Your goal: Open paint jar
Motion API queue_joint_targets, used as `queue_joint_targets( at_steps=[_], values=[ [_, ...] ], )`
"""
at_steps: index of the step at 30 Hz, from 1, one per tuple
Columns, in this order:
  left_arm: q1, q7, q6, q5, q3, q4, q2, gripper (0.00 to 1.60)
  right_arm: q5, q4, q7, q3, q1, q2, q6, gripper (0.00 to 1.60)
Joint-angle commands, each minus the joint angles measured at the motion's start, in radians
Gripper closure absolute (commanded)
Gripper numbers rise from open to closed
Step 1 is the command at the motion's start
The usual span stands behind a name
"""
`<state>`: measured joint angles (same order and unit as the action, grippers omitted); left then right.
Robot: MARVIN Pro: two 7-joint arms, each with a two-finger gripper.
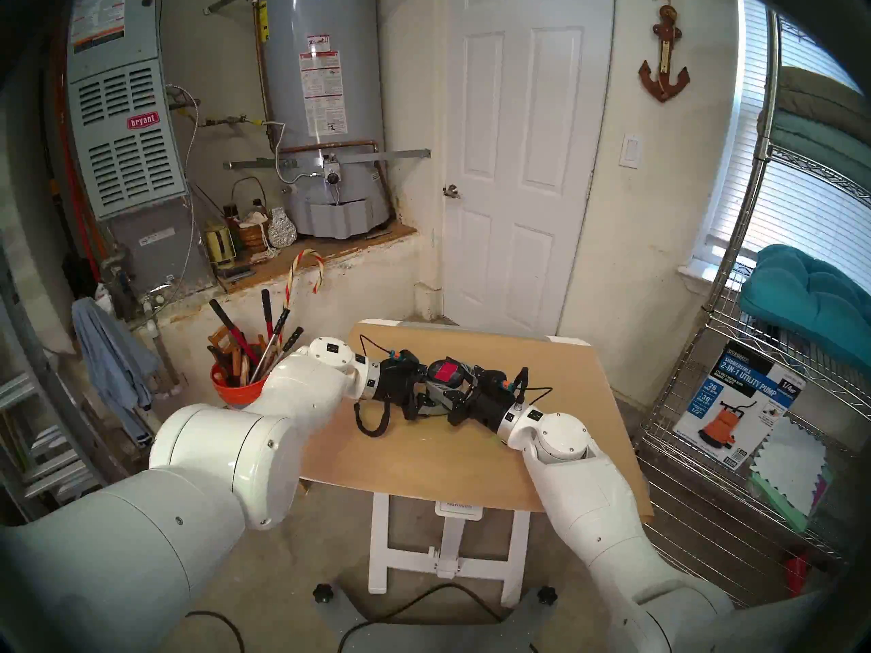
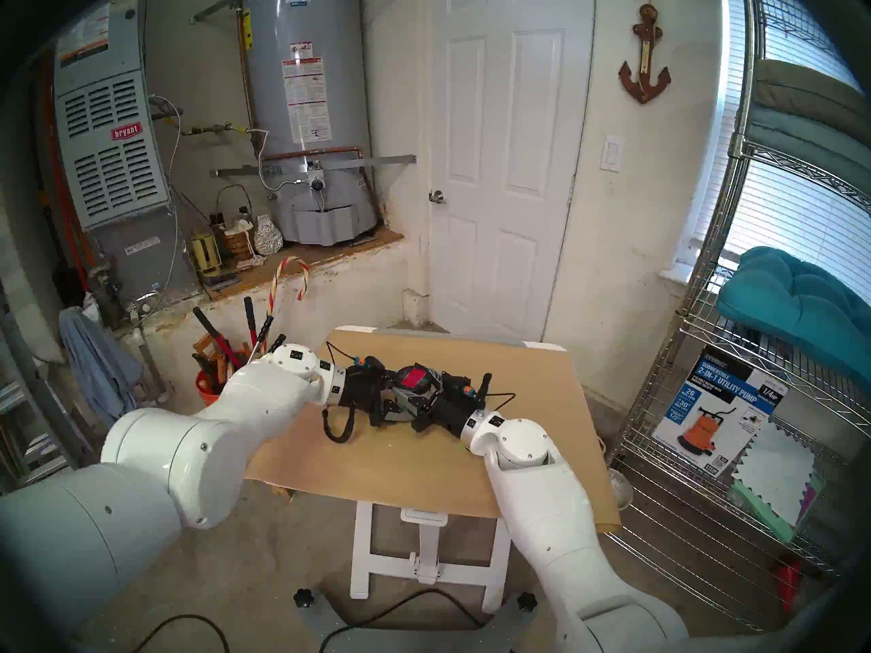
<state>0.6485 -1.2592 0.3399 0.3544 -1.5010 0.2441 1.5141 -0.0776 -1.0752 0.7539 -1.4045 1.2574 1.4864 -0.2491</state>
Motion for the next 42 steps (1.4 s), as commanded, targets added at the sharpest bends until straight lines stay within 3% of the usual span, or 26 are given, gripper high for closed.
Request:
queue_joint_targets(
  at_steps=[1, 12, 21, 39, 42],
  values=[
    [-0.041, -0.014, -0.003, 0.002, 0.001, 0.012, -0.018, 1.60, -0.020, 0.025, 0.105, 0.015, -0.089, -0.031, -0.011, 1.60],
    [-0.049, -0.021, -0.007, 0.005, 0.001, 0.006, -0.027, 1.60, -0.058, 0.135, 0.206, 0.013, -0.171, -0.034, -0.030, 1.60],
    [-0.053, -0.032, -0.006, 0.004, -0.003, -0.001, -0.035, 1.60, -0.087, 0.209, 0.345, 0.025, -0.244, -0.057, -0.038, 1.60],
    [-0.061, -0.031, -0.007, 0.007, -0.001, -0.020, -0.033, 1.60, -0.082, 0.273, 0.447, 0.058, -0.306, -0.055, -0.139, 1.60],
    [-0.062, -0.031, -0.006, 0.008, 0.000, -0.024, -0.032, 1.60, -0.078, 0.281, 0.458, 0.065, -0.315, -0.057, -0.146, 1.53]
  ],
)
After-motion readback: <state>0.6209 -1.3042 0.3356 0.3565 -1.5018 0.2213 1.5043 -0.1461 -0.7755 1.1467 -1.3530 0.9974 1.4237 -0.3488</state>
